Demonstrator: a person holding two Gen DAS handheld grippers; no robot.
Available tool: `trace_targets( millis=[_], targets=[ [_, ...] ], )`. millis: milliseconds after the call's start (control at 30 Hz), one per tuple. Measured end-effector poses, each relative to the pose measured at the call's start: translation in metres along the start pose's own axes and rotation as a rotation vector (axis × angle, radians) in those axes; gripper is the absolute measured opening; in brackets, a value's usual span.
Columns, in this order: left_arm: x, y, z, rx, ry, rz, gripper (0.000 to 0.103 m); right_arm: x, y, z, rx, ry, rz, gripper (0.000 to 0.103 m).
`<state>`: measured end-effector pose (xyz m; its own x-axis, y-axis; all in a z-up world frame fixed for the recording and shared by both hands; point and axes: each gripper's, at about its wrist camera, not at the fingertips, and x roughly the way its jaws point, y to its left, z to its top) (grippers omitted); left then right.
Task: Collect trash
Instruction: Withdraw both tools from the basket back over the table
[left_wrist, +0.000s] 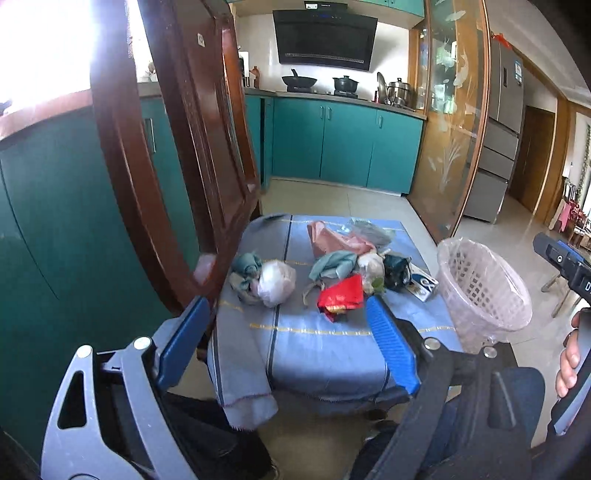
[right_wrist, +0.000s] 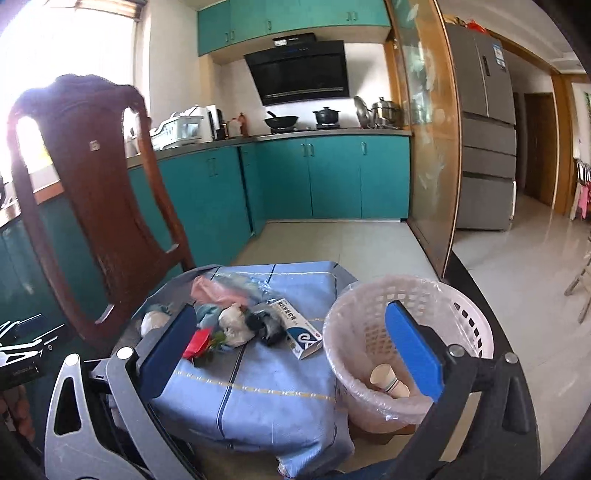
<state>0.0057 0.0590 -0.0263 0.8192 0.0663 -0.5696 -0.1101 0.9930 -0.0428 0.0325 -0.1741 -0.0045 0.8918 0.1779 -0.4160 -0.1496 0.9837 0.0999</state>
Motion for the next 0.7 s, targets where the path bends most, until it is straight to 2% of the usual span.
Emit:
trace_targets(
  millis=[200, 333, 467, 533, 567, 633, 667, 700],
  targets=[
    [0.013, 0.000, -0.001, 0.009, 0.037, -0.033, 0.087, 0.009, 0.000, -0.008, -0.008, 0.050, -0.045, 0.100],
    [0.034, 0.005, 0.012, 0.011, 0.067, -0.058, 0.087, 0.021, -0.002, -0.001, -0.009, 0.075, -0.080, 0.100],
    [0.062, 0.009, 0.032, 0.024, 0.096, -0.047, 0.087, 0.031, -0.007, 0.011, 0.034, 0.091, -0.055, 0.100],
    [0.077, 0.007, 0.034, 0.038, 0.112, -0.063, 0.087, 0.040, -0.005, 0.015, 0.029, 0.101, -0.009, 0.099],
    [0.083, 0.005, 0.034, 0.045, 0.121, -0.067, 0.087, 0.047, -0.002, 0.016, 0.010, 0.107, -0.007, 0.097],
    [0.099, 0.001, 0.031, 0.065, 0.160, -0.088, 0.087, 0.065, 0.006, 0.016, -0.032, 0.129, -0.021, 0.085],
    [0.108, -0.001, 0.028, 0.075, 0.186, -0.104, 0.087, 0.078, 0.010, 0.014, -0.051, 0.149, -0.015, 0.081],
    [0.112, -0.003, 0.026, 0.081, 0.196, -0.112, 0.086, 0.089, 0.014, 0.012, -0.060, 0.169, 0.000, 0.074]
  ],
)
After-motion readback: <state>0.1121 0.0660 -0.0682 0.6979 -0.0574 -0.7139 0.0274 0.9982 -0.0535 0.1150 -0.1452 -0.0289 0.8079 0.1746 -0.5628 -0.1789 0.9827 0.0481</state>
